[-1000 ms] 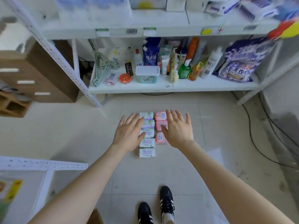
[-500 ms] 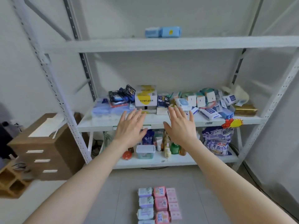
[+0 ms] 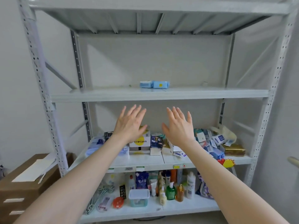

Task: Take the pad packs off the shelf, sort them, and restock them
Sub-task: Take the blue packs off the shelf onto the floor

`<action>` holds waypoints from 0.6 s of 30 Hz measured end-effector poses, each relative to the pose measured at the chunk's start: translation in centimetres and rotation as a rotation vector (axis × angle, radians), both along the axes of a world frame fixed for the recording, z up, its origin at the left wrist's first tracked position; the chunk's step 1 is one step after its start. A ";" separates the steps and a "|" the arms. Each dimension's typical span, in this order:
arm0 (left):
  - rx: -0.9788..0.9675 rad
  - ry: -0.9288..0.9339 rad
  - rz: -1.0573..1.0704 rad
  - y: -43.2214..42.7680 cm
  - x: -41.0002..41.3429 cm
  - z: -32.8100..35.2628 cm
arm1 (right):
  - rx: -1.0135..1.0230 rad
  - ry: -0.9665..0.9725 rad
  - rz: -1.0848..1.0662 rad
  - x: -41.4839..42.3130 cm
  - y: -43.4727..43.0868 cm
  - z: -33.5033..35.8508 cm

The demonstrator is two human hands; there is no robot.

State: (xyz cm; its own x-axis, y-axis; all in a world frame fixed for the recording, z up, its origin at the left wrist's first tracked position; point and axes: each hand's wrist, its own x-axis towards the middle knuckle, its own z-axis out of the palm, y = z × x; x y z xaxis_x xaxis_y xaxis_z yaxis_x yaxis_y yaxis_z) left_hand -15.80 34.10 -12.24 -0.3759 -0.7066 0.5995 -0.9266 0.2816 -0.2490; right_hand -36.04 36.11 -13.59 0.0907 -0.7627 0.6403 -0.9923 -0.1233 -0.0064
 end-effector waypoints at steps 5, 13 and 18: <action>-0.047 0.033 0.012 -3.7 -2.5 2.6 | -0.027 0.021 0.001 -3.4 -3.5 2.6; -0.090 0.075 0.047 -11.0 -5.2 5.4 | -0.066 0.056 0.016 -6.6 -11.0 5.7; -0.113 0.076 0.062 -17.5 -6.0 7.1 | -0.082 0.040 0.025 -7.7 -17.4 6.5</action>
